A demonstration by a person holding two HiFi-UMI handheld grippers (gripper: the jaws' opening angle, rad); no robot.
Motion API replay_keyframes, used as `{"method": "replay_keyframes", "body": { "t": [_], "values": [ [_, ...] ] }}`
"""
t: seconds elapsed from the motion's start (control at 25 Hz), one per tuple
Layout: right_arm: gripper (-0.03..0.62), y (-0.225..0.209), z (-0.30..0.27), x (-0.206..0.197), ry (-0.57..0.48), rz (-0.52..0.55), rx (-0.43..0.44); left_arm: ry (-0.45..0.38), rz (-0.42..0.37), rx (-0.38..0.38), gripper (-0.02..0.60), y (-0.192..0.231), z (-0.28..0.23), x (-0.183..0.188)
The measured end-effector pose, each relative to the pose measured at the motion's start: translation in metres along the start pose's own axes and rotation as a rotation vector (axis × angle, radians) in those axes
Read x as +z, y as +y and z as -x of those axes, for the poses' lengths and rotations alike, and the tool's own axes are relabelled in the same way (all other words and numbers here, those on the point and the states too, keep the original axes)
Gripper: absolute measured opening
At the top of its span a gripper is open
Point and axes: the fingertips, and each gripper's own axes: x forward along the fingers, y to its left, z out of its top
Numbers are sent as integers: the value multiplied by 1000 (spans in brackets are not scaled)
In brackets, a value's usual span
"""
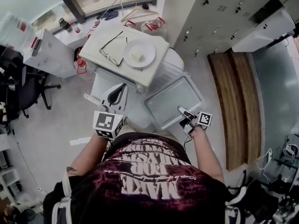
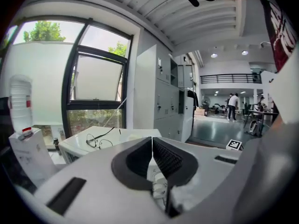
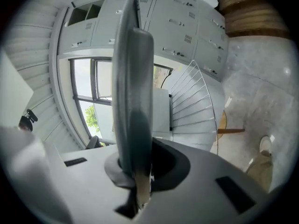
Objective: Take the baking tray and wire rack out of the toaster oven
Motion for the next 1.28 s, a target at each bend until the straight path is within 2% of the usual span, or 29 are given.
{"method": "replay_keyframes", "body": {
  "t": [0.12, 0.24, 0.48, 0.68, 1.0, 1.28],
  "values": [
    [6, -15, -5, 28, 120, 44, -4, 0, 18, 103, 10, -13, 3, -3],
    [6, -29, -13, 50, 198, 45, -1, 1, 30, 199, 11, -21, 9, -7],
    [6, -61, -35, 71, 357, 46, -6, 42, 60, 365, 10, -26, 38, -24],
    [6, -83, -59, 88, 422, 6, -1, 57, 88, 486, 11, -24, 65, -39],
    [6, -103, -89, 93, 524, 20, -46, 50, 112, 587, 11, -31, 80, -53],
    [8, -108, -100, 89, 538, -50, -98, 52, 147, 629, 11, -36, 87, -64]
  ]
}}
